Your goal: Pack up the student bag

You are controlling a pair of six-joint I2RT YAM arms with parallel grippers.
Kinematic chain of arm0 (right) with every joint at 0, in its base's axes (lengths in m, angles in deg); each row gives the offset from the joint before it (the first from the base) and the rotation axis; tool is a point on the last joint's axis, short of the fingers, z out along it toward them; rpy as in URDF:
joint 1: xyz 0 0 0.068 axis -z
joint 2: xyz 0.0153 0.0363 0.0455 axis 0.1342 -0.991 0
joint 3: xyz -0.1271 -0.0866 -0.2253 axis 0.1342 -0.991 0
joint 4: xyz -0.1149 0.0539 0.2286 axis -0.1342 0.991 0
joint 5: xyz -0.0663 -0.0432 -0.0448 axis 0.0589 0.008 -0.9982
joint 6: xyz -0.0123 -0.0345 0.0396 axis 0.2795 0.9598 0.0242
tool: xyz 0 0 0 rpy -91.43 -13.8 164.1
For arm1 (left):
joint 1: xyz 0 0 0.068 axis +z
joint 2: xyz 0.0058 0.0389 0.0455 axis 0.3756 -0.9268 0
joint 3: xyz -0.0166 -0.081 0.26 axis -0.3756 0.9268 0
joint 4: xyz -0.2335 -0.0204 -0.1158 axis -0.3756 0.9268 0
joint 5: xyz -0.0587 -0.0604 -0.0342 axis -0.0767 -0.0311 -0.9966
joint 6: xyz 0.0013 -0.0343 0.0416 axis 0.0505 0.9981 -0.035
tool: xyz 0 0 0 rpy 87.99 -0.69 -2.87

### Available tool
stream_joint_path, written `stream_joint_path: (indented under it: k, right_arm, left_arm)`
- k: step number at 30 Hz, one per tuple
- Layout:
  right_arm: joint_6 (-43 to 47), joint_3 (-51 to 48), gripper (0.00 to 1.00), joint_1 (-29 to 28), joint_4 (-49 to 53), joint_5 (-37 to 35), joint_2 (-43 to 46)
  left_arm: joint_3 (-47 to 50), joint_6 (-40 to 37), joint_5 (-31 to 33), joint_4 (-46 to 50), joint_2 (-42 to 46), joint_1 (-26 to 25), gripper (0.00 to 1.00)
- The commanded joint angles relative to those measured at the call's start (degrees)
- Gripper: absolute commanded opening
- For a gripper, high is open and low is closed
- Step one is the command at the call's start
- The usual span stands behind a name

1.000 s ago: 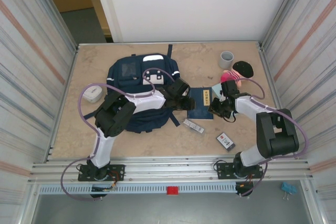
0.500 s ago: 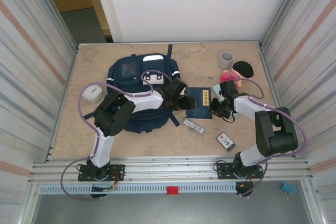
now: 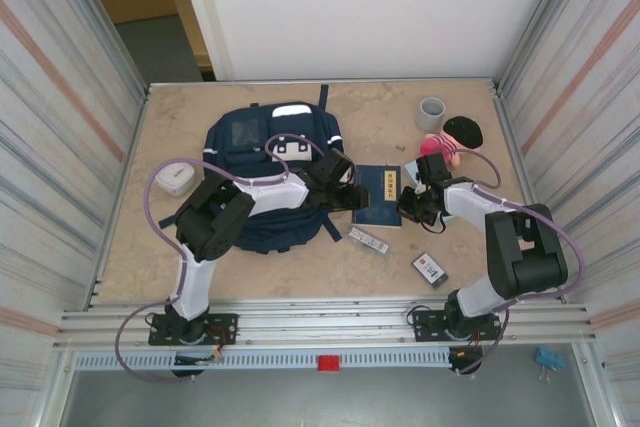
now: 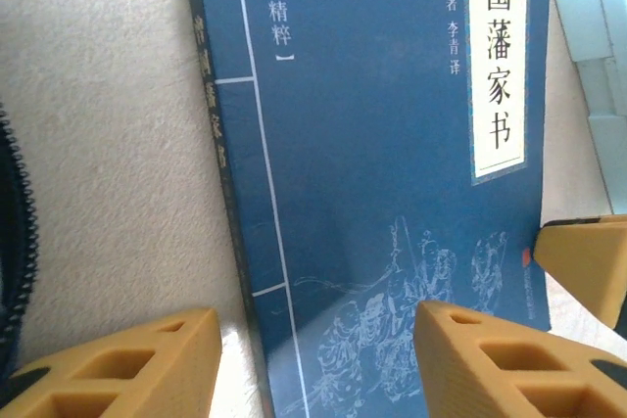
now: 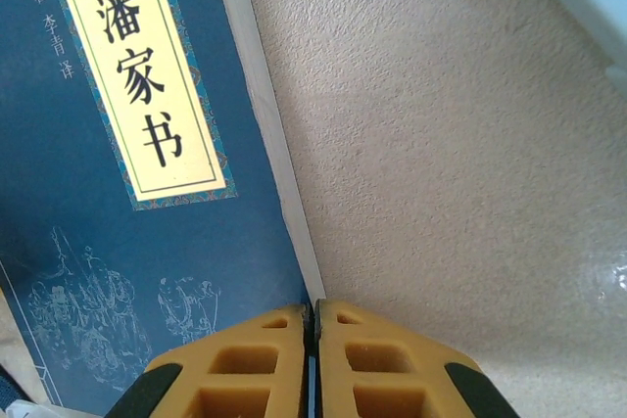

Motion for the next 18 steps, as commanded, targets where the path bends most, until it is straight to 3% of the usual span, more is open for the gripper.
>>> stream_joint_path:
  k: [1, 11, 18]
  right_arm:
    - [-0.73, -1.02, 0.1, -0.75, 2.31, -1.4, -1.79]
    - [-1.21, -0.67, 0.1, -0.82, 1.56, 0.92, -1.54]
    - [-2.13, -1.15, 0.09, -0.56, -0.55, 4.28, -1.44]
  left_arm:
    - [-0.76, -2.08, 4.62, 5.28, 2.35, 0.19, 0.55]
    - [-7.35, -1.79, -0.97, 5.0, -5.62, -1.18, 0.51]
    - [-4.34, -0.8, -4.92, -1.0, 2.51, -1.68, 0.51]
